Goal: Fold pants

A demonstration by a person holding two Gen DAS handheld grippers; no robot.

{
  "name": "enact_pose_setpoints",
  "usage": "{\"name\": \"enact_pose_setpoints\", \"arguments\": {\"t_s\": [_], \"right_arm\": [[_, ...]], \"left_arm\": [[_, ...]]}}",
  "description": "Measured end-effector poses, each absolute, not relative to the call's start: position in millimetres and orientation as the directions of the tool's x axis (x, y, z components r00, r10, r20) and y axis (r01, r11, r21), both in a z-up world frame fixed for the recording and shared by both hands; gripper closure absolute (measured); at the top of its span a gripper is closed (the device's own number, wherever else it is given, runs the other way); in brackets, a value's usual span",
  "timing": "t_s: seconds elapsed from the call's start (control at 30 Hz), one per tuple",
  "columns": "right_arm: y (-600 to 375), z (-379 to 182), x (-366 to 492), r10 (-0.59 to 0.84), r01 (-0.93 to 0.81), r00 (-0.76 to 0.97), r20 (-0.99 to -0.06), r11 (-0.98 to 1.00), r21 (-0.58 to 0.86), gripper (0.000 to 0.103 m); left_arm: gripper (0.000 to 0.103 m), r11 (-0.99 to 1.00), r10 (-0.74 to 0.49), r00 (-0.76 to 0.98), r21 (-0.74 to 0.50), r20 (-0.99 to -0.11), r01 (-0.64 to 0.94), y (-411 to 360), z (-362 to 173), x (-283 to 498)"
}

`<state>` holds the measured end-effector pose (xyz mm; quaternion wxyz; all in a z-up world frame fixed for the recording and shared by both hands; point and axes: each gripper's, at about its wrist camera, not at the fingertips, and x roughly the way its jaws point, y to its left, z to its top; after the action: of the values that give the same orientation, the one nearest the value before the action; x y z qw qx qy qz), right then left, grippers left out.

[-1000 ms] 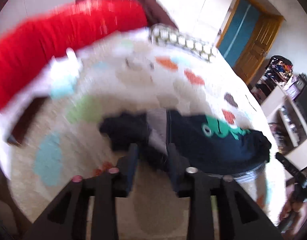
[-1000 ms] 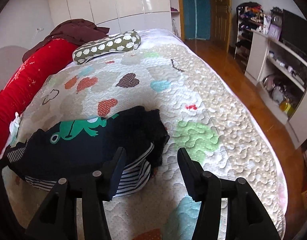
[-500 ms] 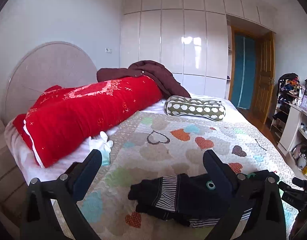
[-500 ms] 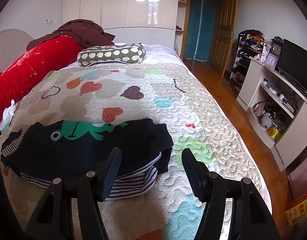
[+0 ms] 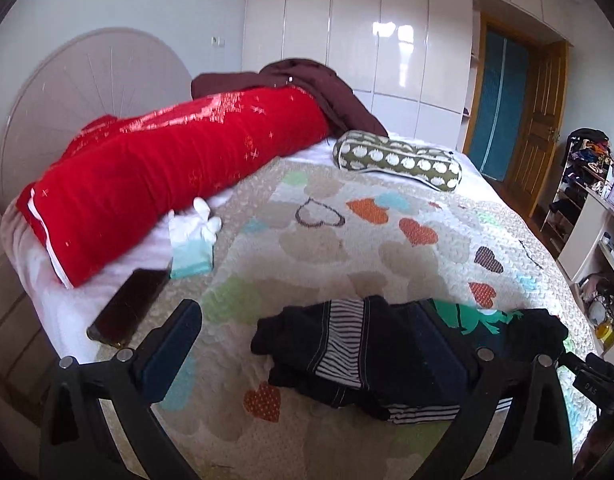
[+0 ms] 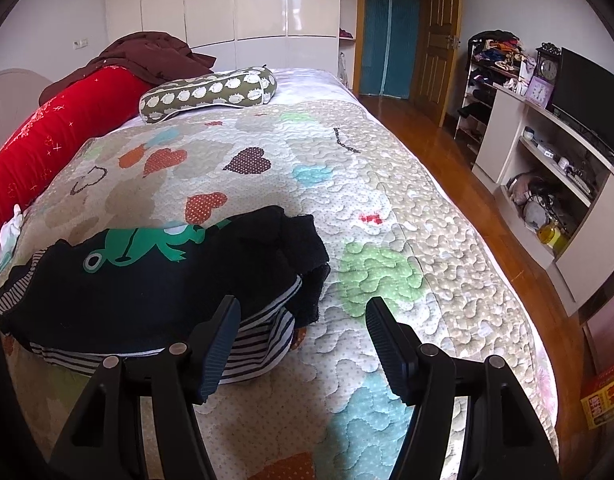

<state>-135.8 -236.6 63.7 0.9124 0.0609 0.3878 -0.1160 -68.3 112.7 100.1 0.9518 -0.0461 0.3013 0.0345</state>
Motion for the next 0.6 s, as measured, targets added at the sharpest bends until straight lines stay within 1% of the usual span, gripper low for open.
{"name": "enact_pose_setpoints", "arguments": {"t_s": [0.07, 0.17, 0.3, 0.33, 0.4, 0.47, 0.53, 0.6], "right_arm": [[-242, 61, -136, -0.113, 0.249, 0.669, -0.734, 0.965, 0.078, 0.033], [-254, 54, -133, -0.001, 0.239, 0.658, -0.753, 0.949, 0.207, 0.033], [-263, 45, -131, 0.114, 0.227, 0.648, -0.753, 0.915, 0.334, 0.033], [-264, 43, -131, 0.160, 0.210, 0.649, -0.744, 0.902, 0.377, 0.033], [-264, 38, -130, 0.295, 0.153, 0.648, -0.702, 0.853, 0.499, 0.035], [-261, 31, -128, 0.441, 0.092, 0.630, -0.639, 0.775, 0.625, 0.040], [-255, 24, -123, 0.535, 0.062, 0.601, -0.594, 0.710, 0.702, 0.045], [-246, 17, -117, 0.575, 0.055, 0.578, -0.579, 0.681, 0.731, 0.045]], "left_arm": [[0.000, 0.992, 0.028, 0.800, -0.079, -0.599, -0.094, 115, 94, -64], [0.000, 0.991, 0.013, 0.779, -0.098, -0.627, -0.095, 120, 85, -58], [0.000, 0.989, -0.004, 0.752, -0.112, -0.659, -0.092, 123, 71, -52], [0.000, 0.989, -0.013, 0.741, -0.120, -0.672, -0.091, 124, 66, -49], [0.000, 0.986, -0.036, 0.724, -0.145, -0.688, -0.088, 127, 59, -46], [0.000, 0.978, -0.083, 0.704, -0.194, -0.705, -0.078, 131, 51, -43], [0.000, 0.963, -0.143, 0.681, -0.260, -0.718, -0.072, 136, 44, -41], [0.000, 0.949, -0.182, 0.666, -0.305, -0.723, -0.072, 141, 40, -41]]}}
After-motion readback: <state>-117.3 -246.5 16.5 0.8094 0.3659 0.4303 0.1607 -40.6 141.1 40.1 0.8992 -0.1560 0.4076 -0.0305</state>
